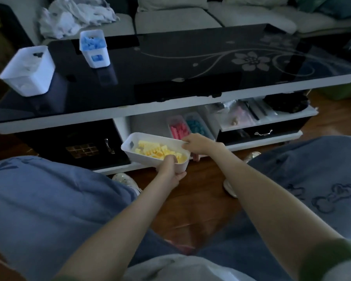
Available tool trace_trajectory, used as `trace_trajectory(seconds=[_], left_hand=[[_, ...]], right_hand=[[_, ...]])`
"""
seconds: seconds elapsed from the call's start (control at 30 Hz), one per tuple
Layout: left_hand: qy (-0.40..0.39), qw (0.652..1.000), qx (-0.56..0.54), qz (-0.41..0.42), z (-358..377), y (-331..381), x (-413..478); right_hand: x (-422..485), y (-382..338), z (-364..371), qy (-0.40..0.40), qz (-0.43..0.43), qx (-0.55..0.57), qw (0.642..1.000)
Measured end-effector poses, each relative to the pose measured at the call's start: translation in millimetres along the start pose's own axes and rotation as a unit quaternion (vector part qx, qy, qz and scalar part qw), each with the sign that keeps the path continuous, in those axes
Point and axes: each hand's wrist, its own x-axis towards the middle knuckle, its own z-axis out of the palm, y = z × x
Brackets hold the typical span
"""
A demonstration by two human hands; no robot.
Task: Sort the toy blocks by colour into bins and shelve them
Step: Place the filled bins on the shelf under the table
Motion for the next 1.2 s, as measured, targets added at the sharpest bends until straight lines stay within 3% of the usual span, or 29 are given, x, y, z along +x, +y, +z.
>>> trace_trajectory(seconds=[0.17,0.4,0.47,0.5,0.6,0.83,0.93,1.03,1.13,1.2], left_hand=[[0.034,0.996,0.076,-0.018,4,5,39],[0.103,0.985,0.140,-0.003,1,37,99],[0.120,0.969,0.215,0.011,-4,42,124],[0.124,0.972,0.201,0.000,-6,44,136],[0.113,0.974,0.194,-0.008,-12,52,170],[0.002,0.975,0.220,0.029,-3,62,192],[0.026,0.939,0.336,0.074,10,64,179],[0.086,0.888,0.439,0.108,19,71,151],[0.000,0.832,0.530,0.167,25,91,106],[-0.065,0.821,0.530,0.203,22,113,65]], right_hand=[[32,29,41,0.007,0.099,0.084,0.992],[81,28,82,0.081,0.137,0.223,0.962],[98,26,87,0.073,0.155,0.248,0.954],[104,25,88,0.068,0.166,0.271,0.946],[120,26,90,0.067,0.194,0.317,0.926],[138,25,103,0.065,0.260,0.388,0.882],[133,16,101,0.067,0.296,0.411,0.860],[118,1,89,0.117,0.281,0.388,0.870],[98,-22,62,0.172,0.183,0.354,0.901],[77,-44,36,0.202,0.126,0.380,0.894]])
